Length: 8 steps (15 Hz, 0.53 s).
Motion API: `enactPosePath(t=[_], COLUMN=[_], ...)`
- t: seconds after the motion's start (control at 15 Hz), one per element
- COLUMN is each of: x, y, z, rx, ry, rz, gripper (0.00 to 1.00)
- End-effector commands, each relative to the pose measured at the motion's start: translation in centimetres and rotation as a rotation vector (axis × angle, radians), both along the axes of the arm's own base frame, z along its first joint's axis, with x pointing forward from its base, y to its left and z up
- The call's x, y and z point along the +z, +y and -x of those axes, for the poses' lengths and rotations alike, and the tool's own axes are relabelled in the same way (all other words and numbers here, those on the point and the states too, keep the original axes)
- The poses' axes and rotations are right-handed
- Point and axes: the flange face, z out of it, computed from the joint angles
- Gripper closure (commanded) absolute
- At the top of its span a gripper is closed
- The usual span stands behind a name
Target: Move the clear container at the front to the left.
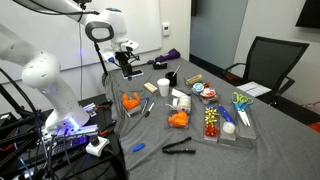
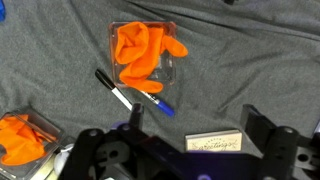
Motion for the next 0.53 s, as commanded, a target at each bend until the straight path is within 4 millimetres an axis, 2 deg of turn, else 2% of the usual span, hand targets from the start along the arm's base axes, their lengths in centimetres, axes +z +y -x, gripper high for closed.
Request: enactPosePath(t=[0.0,0.47], x=[-2.6,-6.4], y=[0.2,0.7], z=[-1.2,-1.6], rx=[0.016,-0.024], ry=[-0.006,0.045], rz=[-0.016,-0.039], gripper=[0.0,0.0])
